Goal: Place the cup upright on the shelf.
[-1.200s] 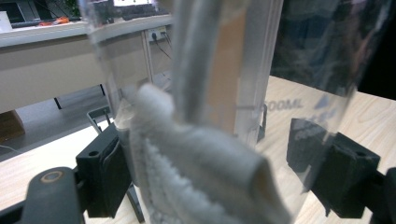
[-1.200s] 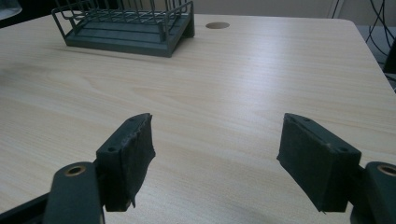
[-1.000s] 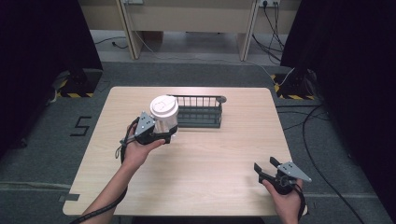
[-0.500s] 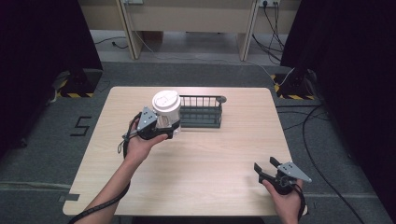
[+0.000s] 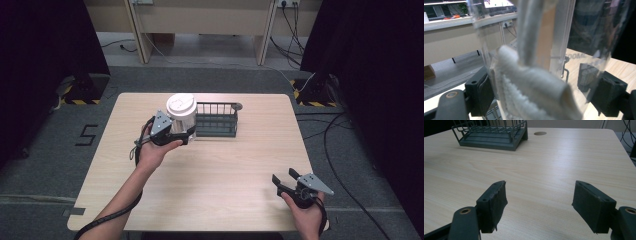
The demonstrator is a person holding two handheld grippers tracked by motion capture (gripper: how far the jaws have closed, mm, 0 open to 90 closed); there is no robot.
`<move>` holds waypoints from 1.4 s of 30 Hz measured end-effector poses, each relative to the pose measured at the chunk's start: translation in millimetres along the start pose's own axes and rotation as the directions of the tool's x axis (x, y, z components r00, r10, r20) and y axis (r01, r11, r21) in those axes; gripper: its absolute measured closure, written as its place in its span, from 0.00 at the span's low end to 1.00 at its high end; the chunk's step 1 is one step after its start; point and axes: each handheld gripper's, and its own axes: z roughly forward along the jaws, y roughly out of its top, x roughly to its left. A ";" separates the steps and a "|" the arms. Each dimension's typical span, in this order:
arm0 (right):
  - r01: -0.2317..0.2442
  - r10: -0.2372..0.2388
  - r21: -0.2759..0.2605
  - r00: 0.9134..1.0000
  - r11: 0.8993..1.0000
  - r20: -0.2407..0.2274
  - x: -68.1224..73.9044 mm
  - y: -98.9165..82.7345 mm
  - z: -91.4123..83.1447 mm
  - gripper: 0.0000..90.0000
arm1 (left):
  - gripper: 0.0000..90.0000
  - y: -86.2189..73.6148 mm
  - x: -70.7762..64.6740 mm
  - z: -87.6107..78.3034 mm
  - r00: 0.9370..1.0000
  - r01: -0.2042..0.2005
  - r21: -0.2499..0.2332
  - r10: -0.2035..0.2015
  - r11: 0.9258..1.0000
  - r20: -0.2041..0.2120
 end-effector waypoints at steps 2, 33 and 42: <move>-0.004 0.004 -0.003 1.000 1.000 0.002 1.4 -0.3 -0.6 0.31 | 0.19 -0.6 -0.4 1.5 1.000 -0.004 0.004 0.004 1.000 -0.002; -0.010 0.010 -0.011 1.000 1.000 0.001 0.5 -0.5 -0.9 0.32 | 0.19 16.4 0.6 25.5 1.000 -0.010 -0.005 0.010 1.000 -0.015; -0.014 0.014 -0.009 1.000 1.000 0.003 0.5 -0.5 -0.7 0.32 | 0.19 19.0 5.0 33.7 1.000 -0.007 0.000 0.007 1.000 -0.024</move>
